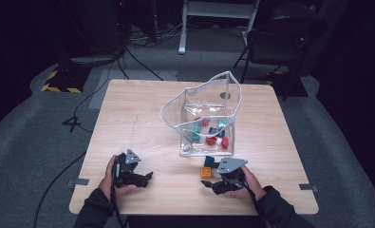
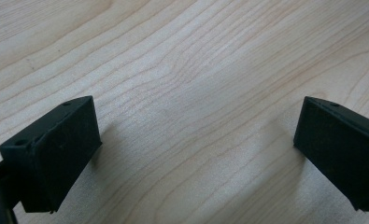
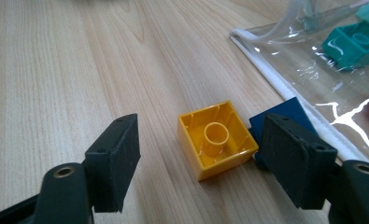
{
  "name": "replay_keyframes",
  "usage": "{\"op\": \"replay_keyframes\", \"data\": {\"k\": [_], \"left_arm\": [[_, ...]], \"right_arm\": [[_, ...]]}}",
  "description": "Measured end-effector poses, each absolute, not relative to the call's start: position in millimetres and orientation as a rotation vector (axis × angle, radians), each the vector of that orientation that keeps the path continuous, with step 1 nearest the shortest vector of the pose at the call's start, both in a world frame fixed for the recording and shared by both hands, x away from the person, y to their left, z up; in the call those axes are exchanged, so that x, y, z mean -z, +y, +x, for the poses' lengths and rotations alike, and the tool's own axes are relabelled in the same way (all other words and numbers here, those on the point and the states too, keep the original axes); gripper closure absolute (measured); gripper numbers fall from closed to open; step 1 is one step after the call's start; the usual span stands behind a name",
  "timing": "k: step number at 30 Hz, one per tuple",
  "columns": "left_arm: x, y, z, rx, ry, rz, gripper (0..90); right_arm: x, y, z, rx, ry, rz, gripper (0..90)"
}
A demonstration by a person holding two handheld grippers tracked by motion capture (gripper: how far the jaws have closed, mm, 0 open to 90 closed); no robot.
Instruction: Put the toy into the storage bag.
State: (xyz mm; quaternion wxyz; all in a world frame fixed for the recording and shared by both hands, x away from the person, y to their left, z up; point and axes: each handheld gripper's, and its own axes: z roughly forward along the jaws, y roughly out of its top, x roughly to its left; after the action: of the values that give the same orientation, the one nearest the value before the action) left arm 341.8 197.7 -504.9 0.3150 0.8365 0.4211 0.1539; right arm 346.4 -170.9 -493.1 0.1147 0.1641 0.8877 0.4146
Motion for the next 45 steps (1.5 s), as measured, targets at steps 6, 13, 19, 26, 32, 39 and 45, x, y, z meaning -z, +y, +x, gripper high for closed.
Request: {"op": "replay_keyframes", "data": {"k": [6,13,19,26,32,39,45], "left_arm": [[504.9,197.7,341.8,-0.406,1.109,2.204,0.6],[505.0,197.7,341.8,-0.405,1.108,2.203,0.6],[505.0,197.6,341.8,-0.406,1.109,2.202,0.6],[504.9,197.6,341.8,-0.406,1.109,2.204,0.6],[504.7,197.7,341.8,-0.405,1.11,2.206,0.6],[504.9,197.6,341.8,-0.406,1.109,2.204,0.6],[504.7,197.7,341.8,-0.405,1.11,2.206,0.6]], "right_arm": [[496.4,-168.9,349.3,-1.215,2.611,0.502,30.2],[502.3,-165.2,351.1,-1.187,2.617,0.514,32.7],[504.0,-166.2,352.4,-1.201,2.613,0.534,43.4],[503.7,-167.5,351.0,-1.215,2.614,0.525,57.7],[503.6,-169.0,351.0,-1.217,2.615,0.522,59.1],[500.4,-172.9,349.7,-1.217,2.598,0.516,59.2],[494.0,-182.8,350.1,-1.233,2.565,0.537,59.2]]}}
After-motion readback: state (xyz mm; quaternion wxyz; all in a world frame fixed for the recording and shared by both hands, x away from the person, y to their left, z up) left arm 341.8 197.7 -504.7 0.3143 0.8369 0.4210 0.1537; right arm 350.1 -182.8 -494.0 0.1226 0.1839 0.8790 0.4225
